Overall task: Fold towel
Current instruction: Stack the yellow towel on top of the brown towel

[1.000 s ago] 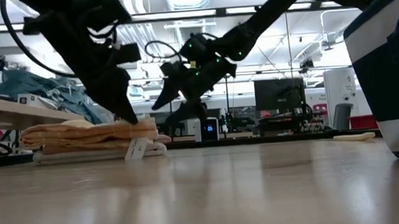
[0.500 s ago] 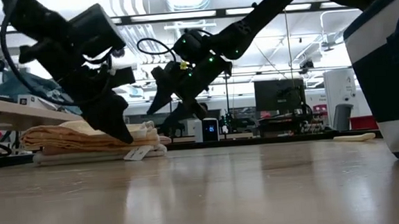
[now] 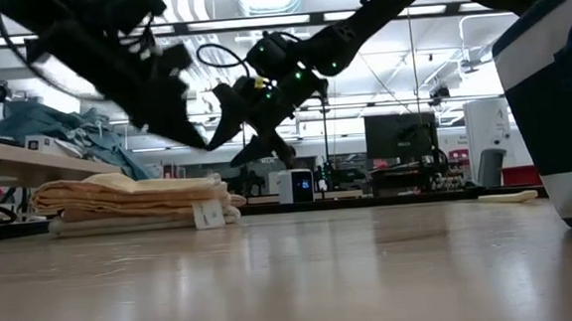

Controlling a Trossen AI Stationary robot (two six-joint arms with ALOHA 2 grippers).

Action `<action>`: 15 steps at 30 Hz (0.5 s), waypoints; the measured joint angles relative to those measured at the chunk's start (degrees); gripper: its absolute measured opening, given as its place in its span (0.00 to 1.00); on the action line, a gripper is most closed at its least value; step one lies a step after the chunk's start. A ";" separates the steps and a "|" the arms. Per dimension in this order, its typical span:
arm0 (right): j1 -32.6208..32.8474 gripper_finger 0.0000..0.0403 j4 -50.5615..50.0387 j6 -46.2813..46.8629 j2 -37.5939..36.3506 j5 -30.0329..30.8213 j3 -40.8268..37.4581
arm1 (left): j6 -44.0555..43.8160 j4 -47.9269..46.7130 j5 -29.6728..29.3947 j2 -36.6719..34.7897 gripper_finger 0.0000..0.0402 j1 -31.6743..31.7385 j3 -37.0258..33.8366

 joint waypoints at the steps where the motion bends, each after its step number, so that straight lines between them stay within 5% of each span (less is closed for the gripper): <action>1: -0.05 0.71 -1.67 -0.37 0.00 -0.17 0.89 | 0.45 -0.12 0.00 -1.40 0.36 0.00 0.51; 5: -0.52 0.69 -8.29 -3.43 0.00 0.06 4.67 | 0.88 -7.35 -0.62 -8.74 0.39 -0.02 2.01; 11: -1.07 0.67 -12.73 -6.31 2.20 0.63 10.29 | -4.06 -28.70 -14.63 -19.79 0.38 0.54 3.06; 15: -0.96 0.69 -14.98 -6.34 6.20 0.06 15.38 | -4.69 -30.97 -13.97 -26.23 0.35 4.68 0.61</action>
